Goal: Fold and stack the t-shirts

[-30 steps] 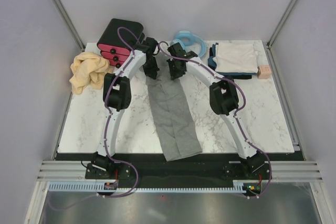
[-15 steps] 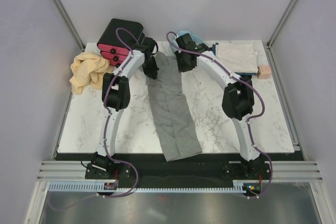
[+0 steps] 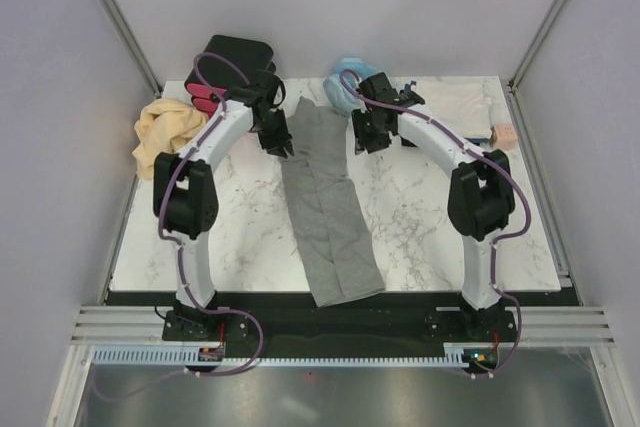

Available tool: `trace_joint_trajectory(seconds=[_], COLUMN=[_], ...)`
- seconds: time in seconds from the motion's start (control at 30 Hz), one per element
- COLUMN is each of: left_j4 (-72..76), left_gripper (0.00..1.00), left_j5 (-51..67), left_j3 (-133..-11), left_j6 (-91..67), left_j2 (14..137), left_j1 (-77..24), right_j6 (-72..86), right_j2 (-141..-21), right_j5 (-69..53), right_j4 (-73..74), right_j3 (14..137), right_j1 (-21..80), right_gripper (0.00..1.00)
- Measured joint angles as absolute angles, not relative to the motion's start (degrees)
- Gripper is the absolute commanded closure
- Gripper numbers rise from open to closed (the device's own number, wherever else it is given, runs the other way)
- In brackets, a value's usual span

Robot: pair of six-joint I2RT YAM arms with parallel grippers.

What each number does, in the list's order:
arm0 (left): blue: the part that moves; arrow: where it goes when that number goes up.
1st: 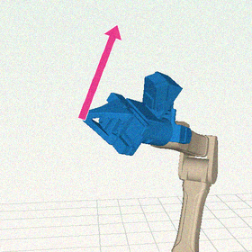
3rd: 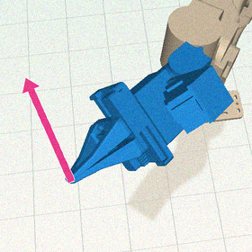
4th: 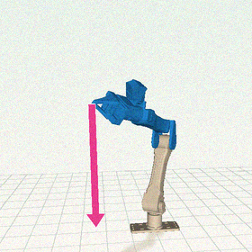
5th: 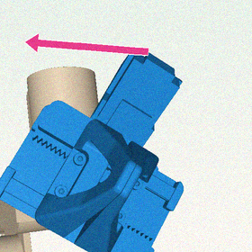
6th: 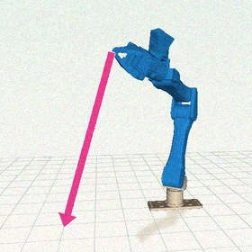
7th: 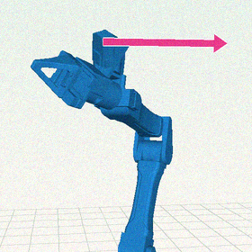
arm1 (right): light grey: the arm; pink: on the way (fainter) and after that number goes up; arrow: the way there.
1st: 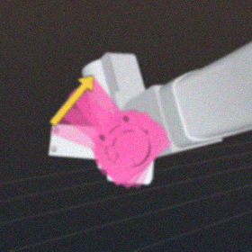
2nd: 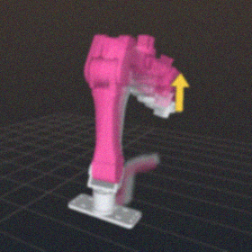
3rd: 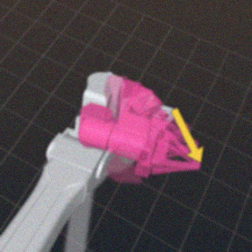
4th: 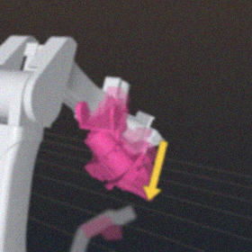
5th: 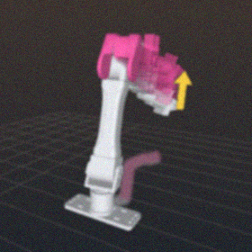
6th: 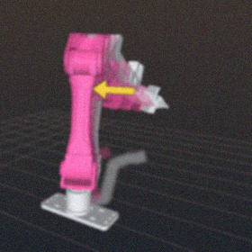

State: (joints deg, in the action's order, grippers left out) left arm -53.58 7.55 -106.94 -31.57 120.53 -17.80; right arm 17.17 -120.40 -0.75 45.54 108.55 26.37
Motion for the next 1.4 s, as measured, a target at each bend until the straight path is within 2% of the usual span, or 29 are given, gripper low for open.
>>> trace_joint_trajectory(seconds=[0.17,0.2,0.23,0.27,0.33,0.4,0.53,0.63,0.7,0.73,0.97,1.4], left_j4=[-53.1,-53.3,-53.2,-52.5,-51.7,-50.4,-49.1,-47.0,-45.1,-44.2,-40.2,-38.0], left_gripper=[0.69,0.68,0.67,0.65,0.62,0.60,0.58,0.55,0.51,0.51,0.51,0.52], left_j5=[11.2,11.6,12.2,12.9,14.8,16.9,20.0,22.3,23.6,24.2,27.2,27.1], left_j3=[-92.4,-89.9,-87.9,-85.0,-79.2,-73.4,-64.9,-61.2,-58.2,-56.6,-46.6,-44.9], left_j6=[-31.7,-31.9,-32.1,-32.4,-33.3,-34.2,-36.2,-37.5,-38.5,-39.0,-42.5,-44.3], left_j2=[106.5,104.6,103.4,102.0,99.7,97.9,94.7,92.5,90.2,88.9,81.0,79.9], left_j1=[-18.5,-19.1,-19.6,-20.4,-21.8,-23.0,-23.5,-23.5,-23.5,-23.5,-24.3,-26.8], right_j6=[19.4,19.9,20.3,20.6,21.2,21.7,22.8,23.9,24.4,24.8,27.0,26.2], right_j2=[-108.2,-105.4,-103.5,-101.5,-98.0,-95.6,-92.7,-90.6,-89.1,-88.0,-81.6,-83.4], right_j5=[-5.3,-6.3,-6.9,-7.8,-9.5,-11.8,-16.5,-19.5,-20.9,-21.8,-26.7,-27.7], right_j4=[45.4,45.5,45.6,45.3,45.2,44.9,44.3,43.7,43.7,43.4,41.9,39.3], right_j3=[91.3,88.1,86.3,84.0,80.0,76.7,70.4,64.7,61.4,59.5,51.1,45.5], right_j1=[25.8,26.1,26.3,26.5,27.0,27.3,27.3,27.3,27.3,27.3,27.6,29.3], right_gripper=[0.54,0.51,0.50,0.55,0.57,0.53,0.52,0.50,0.40,0.39,0.43,0.42])
